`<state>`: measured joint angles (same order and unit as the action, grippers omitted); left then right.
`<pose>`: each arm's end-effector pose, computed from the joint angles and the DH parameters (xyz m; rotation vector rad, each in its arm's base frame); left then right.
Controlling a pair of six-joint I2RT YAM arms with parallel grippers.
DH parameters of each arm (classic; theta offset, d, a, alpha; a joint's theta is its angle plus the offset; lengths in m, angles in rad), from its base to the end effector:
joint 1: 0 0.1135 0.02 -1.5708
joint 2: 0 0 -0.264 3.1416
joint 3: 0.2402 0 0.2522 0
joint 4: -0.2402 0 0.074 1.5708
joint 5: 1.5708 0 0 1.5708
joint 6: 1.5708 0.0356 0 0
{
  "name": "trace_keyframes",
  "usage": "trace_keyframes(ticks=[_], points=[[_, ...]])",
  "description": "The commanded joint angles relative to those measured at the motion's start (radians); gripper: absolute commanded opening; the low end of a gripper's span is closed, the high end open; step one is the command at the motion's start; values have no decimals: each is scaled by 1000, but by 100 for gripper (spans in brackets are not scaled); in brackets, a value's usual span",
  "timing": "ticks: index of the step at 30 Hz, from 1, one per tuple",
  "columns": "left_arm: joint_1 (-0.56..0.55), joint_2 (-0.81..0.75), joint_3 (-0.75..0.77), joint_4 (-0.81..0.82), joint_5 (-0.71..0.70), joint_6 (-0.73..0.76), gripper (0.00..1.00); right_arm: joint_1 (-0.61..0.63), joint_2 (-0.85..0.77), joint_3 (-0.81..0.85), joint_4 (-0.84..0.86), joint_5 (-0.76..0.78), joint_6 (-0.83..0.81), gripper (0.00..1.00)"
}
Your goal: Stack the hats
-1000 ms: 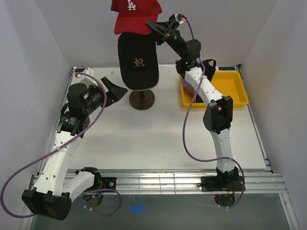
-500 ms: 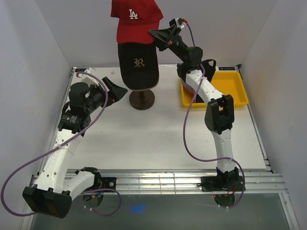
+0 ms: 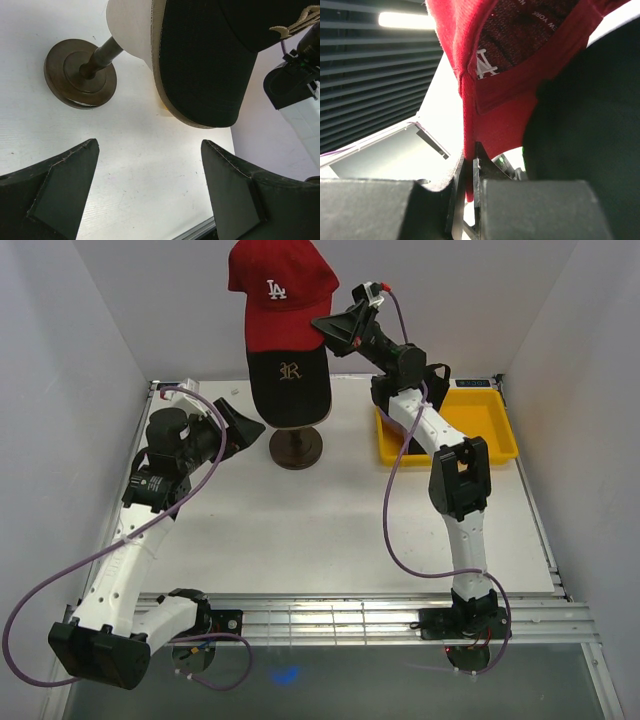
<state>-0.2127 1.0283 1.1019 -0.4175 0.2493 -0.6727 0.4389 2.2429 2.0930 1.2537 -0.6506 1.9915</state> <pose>0.2188 -0.0562 0.3809 -0.2821 1.9735 -0.8238 0.4268 0.2242 0.4342 -0.1856 1.0182 2.4209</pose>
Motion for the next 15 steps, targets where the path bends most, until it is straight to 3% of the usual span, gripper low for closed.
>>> trace_keyframes(ticks=[1,15], points=[[-4,-4,52,-12,-19,12,93,-5,-75,-54,133,-30,282,8],[-4,12,73,-26,-41,25,93,-19,-134,-260,302,-32,360,8]])
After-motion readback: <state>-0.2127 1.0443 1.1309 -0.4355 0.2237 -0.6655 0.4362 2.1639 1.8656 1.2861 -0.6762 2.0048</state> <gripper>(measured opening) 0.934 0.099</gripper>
